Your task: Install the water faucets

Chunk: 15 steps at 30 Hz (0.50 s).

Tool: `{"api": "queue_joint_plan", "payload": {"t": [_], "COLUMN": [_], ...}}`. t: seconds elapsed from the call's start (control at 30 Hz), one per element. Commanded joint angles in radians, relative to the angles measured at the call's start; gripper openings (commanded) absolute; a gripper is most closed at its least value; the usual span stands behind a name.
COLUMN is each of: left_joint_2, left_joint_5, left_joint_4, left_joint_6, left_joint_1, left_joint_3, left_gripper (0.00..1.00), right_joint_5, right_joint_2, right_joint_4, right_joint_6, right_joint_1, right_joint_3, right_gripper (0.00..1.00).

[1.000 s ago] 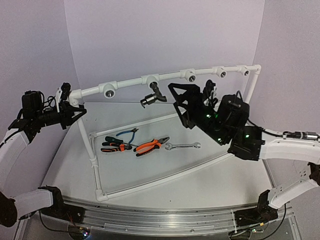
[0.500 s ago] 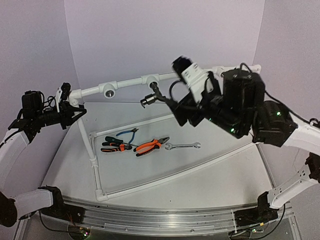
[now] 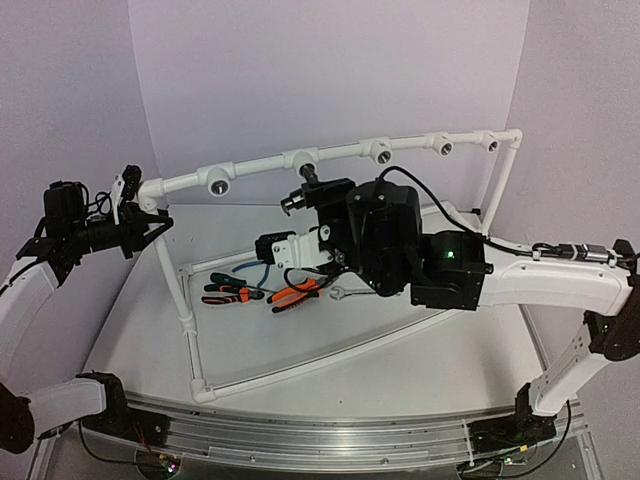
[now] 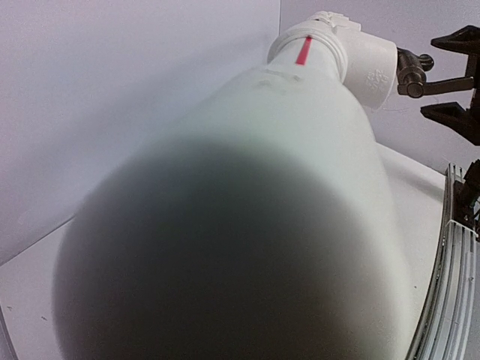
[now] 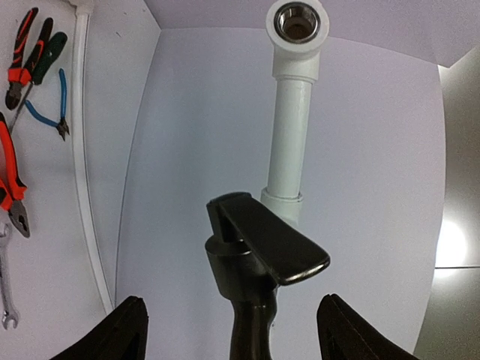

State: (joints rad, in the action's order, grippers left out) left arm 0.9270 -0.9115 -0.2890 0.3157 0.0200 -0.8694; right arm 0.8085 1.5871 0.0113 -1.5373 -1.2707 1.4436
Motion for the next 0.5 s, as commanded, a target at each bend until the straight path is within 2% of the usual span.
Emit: {"api": "queue_joint_plan", "payload": {"t": [0.0, 0.27, 0.47], "left_joint_2": [0.036, 0.036, 0.035], "left_joint_5": [-0.083, -0.079, -0.078], "left_joint_4": [-0.041, -0.044, -0.041], "left_joint_6": [0.057, 0.056, 0.056], "left_joint_1": [-0.054, -0.054, -0.054], "left_joint_3": [-0.009, -0.01, -0.009], "left_gripper": [0.0, 0.0, 0.0], "right_joint_5": [-0.005, 0.002, 0.046], "right_joint_2": [0.028, 0.063, 0.097], "right_joint_4": [0.058, 0.056, 0.136], "right_joint_6": [-0.085, -0.09, -0.071], "right_joint_1": [0.033, 0.056, 0.073], "right_joint_3": [0.059, 0.077, 0.09], "right_gripper": [0.72, 0.54, 0.33]}}
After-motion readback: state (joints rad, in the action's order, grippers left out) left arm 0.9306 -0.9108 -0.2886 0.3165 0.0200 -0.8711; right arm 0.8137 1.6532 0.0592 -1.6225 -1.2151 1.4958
